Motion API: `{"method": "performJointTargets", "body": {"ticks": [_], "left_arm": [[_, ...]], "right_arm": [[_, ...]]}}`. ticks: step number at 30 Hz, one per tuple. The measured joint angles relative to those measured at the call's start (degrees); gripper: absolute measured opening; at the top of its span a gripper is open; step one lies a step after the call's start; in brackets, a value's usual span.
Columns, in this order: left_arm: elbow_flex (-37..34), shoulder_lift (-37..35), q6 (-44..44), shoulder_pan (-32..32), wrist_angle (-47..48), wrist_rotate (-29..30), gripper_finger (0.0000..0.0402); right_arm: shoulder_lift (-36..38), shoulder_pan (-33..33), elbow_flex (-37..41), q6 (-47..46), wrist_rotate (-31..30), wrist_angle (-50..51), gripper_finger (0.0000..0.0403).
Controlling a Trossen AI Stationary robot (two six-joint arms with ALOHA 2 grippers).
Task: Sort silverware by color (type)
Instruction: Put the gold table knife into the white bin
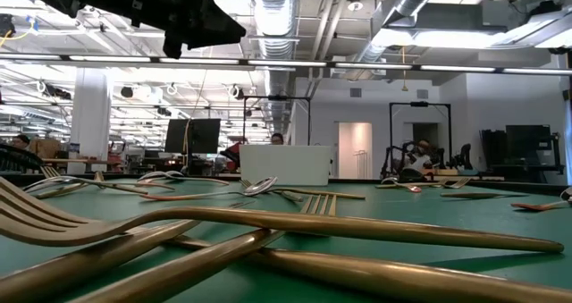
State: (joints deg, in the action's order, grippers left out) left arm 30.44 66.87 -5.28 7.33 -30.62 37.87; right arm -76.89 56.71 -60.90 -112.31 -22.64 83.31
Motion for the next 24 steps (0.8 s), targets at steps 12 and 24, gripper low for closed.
{"method": "performJointTargets", "body": {"ticks": [12, 24], "left_arm": [[0.00, -5.85, 1.18, 0.02, 13.03, 0.07, 0.0088], [-5.49, -9.49, -2.76, -0.11, 25.17, 9.38, 0.0088]], "right_arm": [[9.69, -38.17, 4.19, 45.81, -4.59, -19.19, 0.0218], [2.24, -69.06, 4.24, 73.35, 0.72, -32.05, 0.0218]]}}
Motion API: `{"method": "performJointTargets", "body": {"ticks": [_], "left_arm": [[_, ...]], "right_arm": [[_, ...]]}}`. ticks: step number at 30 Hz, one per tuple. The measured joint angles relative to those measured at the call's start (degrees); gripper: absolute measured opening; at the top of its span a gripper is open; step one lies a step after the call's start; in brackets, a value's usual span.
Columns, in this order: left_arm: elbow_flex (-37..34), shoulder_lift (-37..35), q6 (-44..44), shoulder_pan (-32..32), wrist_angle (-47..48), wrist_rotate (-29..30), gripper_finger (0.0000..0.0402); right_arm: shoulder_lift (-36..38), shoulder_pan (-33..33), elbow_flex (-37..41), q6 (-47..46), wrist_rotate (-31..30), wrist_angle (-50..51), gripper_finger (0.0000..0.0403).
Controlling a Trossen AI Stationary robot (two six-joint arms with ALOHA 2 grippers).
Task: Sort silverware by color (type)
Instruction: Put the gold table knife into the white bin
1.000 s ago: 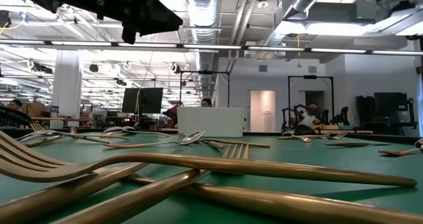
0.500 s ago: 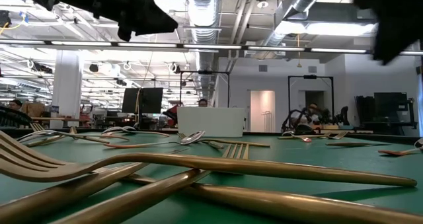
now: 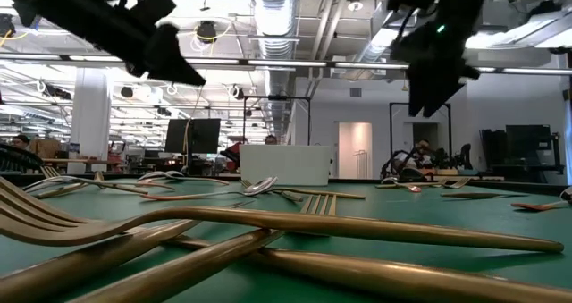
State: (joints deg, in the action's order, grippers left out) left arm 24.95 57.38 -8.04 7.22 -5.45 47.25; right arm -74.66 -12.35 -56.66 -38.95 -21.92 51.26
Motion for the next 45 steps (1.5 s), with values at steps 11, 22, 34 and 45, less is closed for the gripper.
{"method": "performJointTargets", "body": {"ticks": [11, 22, 34, 45], "left_arm": [[0.00, -0.04, 0.40, -2.22, 2.06, 2.93, 0.0088], [0.00, -0.04, -4.87, -4.59, 2.70, 0.83, 0.0088], [0.02, -0.02, -7.66, -4.87, 3.25, -1.53, 0.0088], [0.02, -0.02, -8.97, -5.18, 3.57, -2.06, 0.0088]], "right_arm": [[-11.24, -15.62, 0.00, 9.91, 6.55, -8.95, 0.0218], [-15.68, -11.48, 0.00, 17.64, 19.09, -25.02, 0.0218], [-20.38, 0.04, -0.07, 24.30, 19.49, -36.93, 0.0218], [-19.90, -6.53, -0.11, 9.76, 3.62, -16.95, 0.0177]]}}
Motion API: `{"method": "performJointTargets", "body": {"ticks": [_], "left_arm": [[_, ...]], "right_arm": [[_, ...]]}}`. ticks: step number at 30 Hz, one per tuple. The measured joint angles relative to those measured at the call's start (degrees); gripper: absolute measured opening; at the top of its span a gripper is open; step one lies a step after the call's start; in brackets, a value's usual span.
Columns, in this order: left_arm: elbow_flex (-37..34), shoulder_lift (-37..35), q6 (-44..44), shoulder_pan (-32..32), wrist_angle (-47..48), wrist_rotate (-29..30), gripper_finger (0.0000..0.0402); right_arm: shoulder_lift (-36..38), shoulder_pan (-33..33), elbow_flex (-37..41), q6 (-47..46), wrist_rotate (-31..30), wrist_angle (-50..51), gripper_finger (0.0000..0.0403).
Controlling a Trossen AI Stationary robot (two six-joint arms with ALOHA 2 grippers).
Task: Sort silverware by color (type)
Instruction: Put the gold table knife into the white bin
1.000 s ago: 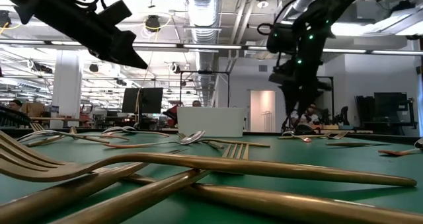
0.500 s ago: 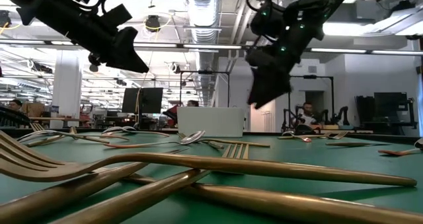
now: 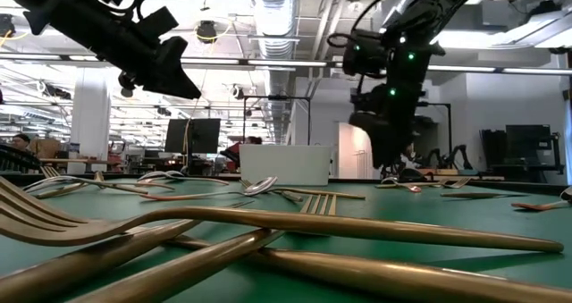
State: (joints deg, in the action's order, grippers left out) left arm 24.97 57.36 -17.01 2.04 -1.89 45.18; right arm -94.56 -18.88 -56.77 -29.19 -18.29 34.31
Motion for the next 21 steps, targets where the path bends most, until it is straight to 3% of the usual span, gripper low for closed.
{"method": "performJointTargets", "body": {"ticks": [5, 11, 16, 21], "left_arm": [[0.02, 0.00, -1.89, 0.00, 2.00, -1.49, 0.0088], [0.02, 0.00, 0.19, -0.53, 3.58, -0.97, 0.0088], [0.02, 0.00, 2.62, -1.64, 2.00, -0.93, 0.0088], [0.02, 0.00, 2.28, -1.92, 2.27, -1.12, 0.0088]], "right_arm": [[-0.11, 0.75, 0.09, -0.69, 2.73, 12.64, 0.0157], [2.15, 10.41, 0.10, 9.33, 3.73, 26.84, 0.0146], [4.06, 16.86, 0.51, 20.61, 6.99, 26.68, 0.0145], [4.11, 17.98, 4.08, 26.72, 14.43, 21.93, 0.0145]]}}
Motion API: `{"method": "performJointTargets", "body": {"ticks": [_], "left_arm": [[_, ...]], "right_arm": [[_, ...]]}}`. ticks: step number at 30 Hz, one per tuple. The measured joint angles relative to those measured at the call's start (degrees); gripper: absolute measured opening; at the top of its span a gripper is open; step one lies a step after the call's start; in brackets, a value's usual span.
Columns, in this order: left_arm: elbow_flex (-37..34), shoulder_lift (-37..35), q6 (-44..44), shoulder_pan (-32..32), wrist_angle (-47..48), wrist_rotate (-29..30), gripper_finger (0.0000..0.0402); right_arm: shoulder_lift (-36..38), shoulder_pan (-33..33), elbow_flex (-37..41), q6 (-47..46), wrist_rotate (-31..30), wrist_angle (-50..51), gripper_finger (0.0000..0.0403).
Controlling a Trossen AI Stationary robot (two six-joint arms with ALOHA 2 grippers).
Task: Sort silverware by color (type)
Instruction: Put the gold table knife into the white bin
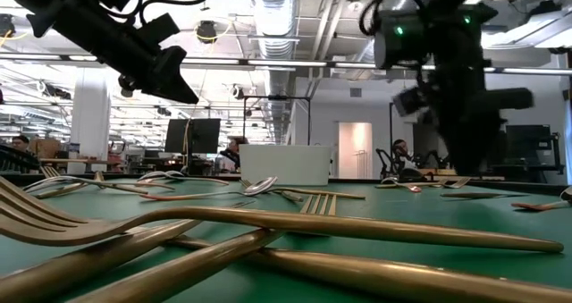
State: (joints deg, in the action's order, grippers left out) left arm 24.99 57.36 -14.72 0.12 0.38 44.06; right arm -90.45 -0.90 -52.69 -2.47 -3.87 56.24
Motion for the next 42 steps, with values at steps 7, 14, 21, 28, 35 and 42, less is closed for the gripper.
{"method": "performJointTargets", "body": {"ticks": [7, 14, 21, 28, 35, 42], "left_arm": [[0.00, 0.00, -0.92, 0.02, 0.23, -0.17, 0.0088], [0.00, 0.00, -2.32, 0.04, 0.16, -0.25, 0.0088], [0.00, 0.00, -4.55, 0.04, 0.13, -0.31, 0.0088], [0.00, 0.01, -4.62, 0.04, -1.02, -0.27, 0.0088], [0.00, 0.00, -3.02, 0.04, -1.19, -1.83, 0.0088], [0.00, 0.01, -2.47, 0.04, -1.05, -2.76, 0.0088]], "right_arm": [[0.12, -1.38, 7.18, 1.23, -0.33, -6.16, 0.0145], [0.35, -2.59, 9.10, 1.43, -0.16, -9.66, 0.0110], [1.76, -2.07, 6.74, 2.42, -0.68, -7.44, 0.0057], [7.36, -4.24, 5.91, 3.35, -2.94, -6.06, 0.0089], [7.59, -6.81, 8.59, 6.14, -2.72, -7.07, 0.0188], [2.54, -8.70, 10.60, 7.68, -2.25, -8.28, 0.0208]]}}
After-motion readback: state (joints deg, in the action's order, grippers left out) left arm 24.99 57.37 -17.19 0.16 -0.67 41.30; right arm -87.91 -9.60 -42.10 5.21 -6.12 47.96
